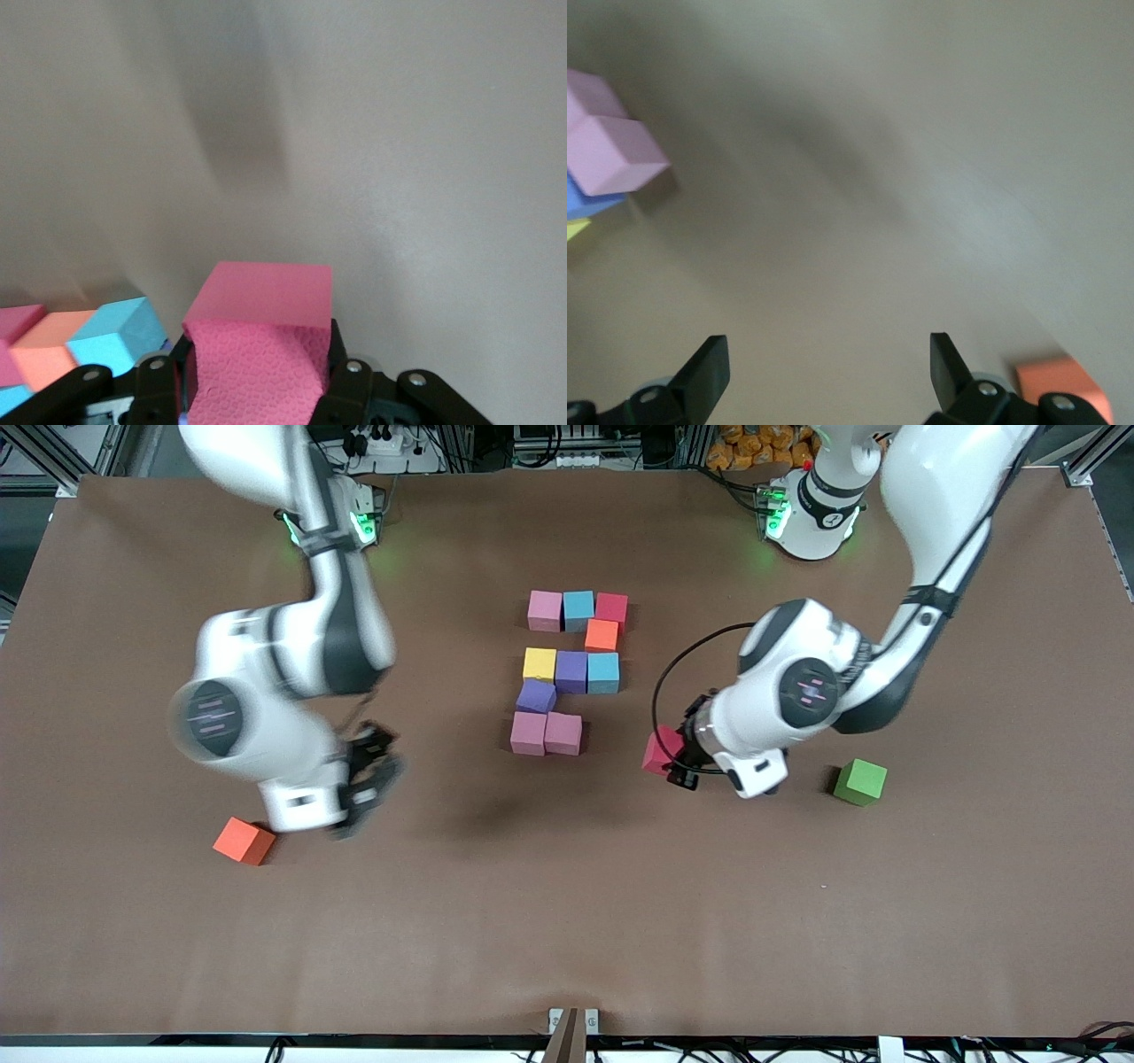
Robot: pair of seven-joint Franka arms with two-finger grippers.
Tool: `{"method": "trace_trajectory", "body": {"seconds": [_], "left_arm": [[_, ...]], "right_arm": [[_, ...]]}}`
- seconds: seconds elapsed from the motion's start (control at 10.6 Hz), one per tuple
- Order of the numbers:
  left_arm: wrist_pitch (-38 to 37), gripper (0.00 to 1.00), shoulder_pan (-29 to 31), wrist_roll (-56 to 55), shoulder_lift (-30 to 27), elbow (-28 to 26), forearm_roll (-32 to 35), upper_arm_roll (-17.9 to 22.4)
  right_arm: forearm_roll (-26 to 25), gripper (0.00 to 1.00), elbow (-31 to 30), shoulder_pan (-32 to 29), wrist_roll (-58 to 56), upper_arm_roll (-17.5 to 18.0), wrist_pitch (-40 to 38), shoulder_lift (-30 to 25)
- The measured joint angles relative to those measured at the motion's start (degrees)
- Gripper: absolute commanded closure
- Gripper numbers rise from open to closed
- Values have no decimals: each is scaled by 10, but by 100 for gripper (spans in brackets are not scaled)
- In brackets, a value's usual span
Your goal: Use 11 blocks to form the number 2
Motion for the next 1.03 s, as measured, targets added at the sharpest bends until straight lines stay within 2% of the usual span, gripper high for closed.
{"method": "trace_trajectory", "body": {"seconds": [0.19, 0.38, 0.66, 0.85, 0.94, 1.03], "left_arm": [[54, 88, -21, -59, 13, -28, 13, 0], [74, 88, -38, -102, 23, -42, 15, 1], [108, 88, -61, -181, 37, -70, 80, 2], [119, 88, -75, -226, 57, -78, 134, 2], [125, 88, -78, -242, 68, -77, 152, 2], [132, 88, -79, -246, 77, -77, 157, 3]], "right_arm": [[3, 0, 7, -43, 59, -10, -18, -4], [3, 0, 12, -54, 128, -37, -65, -16], [-17, 0, 17, -90, 169, -59, -116, -56], [-58, 0, 27, -117, 190, -54, -128, -87], [-83, 0, 33, -130, 213, -37, -130, -104], [-112, 0, 40, -150, 239, 1, -130, -122]]}}
